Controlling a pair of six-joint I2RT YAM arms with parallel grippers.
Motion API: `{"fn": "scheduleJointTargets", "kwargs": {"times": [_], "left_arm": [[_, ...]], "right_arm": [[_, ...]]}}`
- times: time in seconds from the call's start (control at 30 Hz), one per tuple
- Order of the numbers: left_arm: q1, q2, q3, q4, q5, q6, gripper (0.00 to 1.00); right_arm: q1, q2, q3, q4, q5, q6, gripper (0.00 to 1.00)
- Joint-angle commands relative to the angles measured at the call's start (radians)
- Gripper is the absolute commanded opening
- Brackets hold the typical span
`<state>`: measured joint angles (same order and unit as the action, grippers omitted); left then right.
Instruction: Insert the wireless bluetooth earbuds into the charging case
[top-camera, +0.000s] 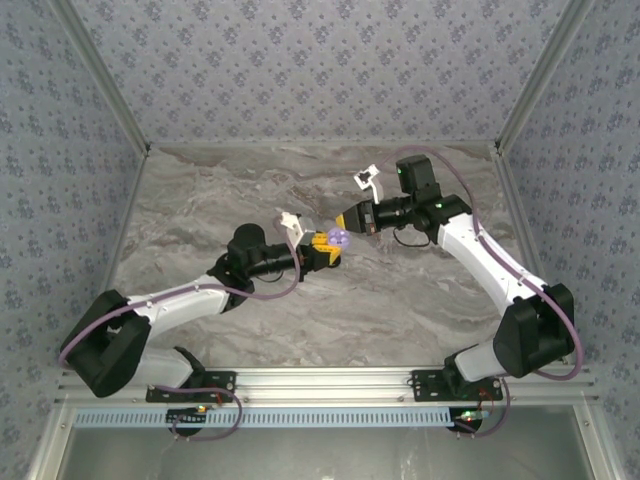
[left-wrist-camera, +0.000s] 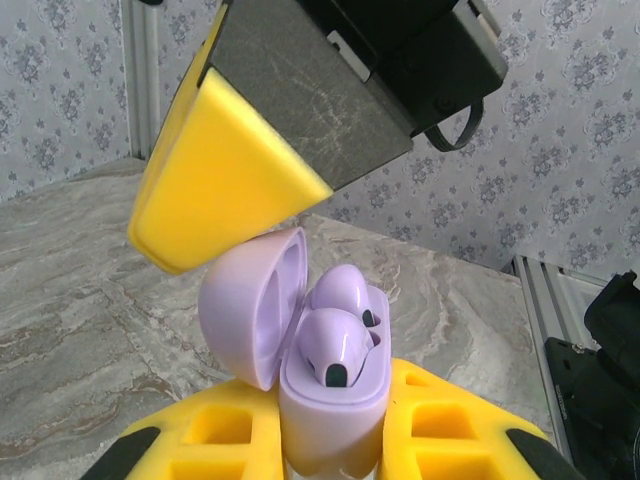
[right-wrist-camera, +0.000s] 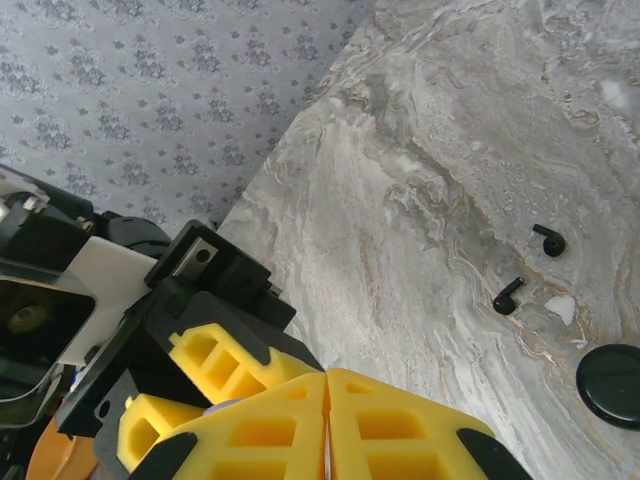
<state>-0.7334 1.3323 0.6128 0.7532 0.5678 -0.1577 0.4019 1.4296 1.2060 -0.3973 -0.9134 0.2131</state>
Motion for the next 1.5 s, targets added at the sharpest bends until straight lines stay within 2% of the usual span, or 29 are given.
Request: {"fn": "scheduleJointTargets", "kwargs": {"times": [0.0, 0.37, 0.6, 0.7, 0.8, 0.93, 0.97, 1.03, 1.27, 1.47], "left_arm": [[0.003, 0.003, 0.037, 0.046, -0.045, -0.006, 0.12], [0.023, 0.007, 0.054, -0.002, -0.140, -0.040, 0.12], [0.031, 0.011, 0.065, -0.024, -0.145, -0.043, 0.12], [0.031, 0.016, 0.086, -0.102, -0.181, -0.031, 0.12], [0.031, 0.036, 0.133, -0.226, -0.250, -0.033, 0.12], [0.052, 0.085, 0.157, -0.259, -0.353, -0.117, 0.15], [0.063, 0.101, 0.171, -0.278, -0.366, -0.149, 0.15], [0.091, 0.150, 0.230, -0.353, -0.356, -0.203, 0.15], [0.154, 0.343, 0.472, -0.623, -0.363, -0.256, 0.16], [0.223, 0.546, 0.703, -0.800, -0.279, -0.293, 0.17]], "right_arm": [[0.028, 0.015, -0.005, -0.088, -0.042, -0.044, 0.11], [0.052, 0.007, 0.001, -0.136, -0.011, -0.072, 0.11], [0.052, 0.002, 0.001, -0.143, 0.032, -0.070, 0.11], [0.053, -0.022, 0.009, -0.146, 0.131, -0.059, 0.12], [0.049, -0.054, 0.009, -0.153, 0.299, -0.039, 0.15], [0.038, -0.095, -0.003, -0.175, 0.557, -0.008, 0.17], [0.034, -0.100, -0.005, -0.179, 0.586, -0.003, 0.17], [0.018, -0.114, -0.042, -0.178, 0.626, 0.003, 0.18], [-0.028, -0.128, -0.114, -0.163, 0.660, 0.024, 0.18], [-0.039, -0.129, -0.149, -0.163, 0.686, 0.024, 0.18]]}}
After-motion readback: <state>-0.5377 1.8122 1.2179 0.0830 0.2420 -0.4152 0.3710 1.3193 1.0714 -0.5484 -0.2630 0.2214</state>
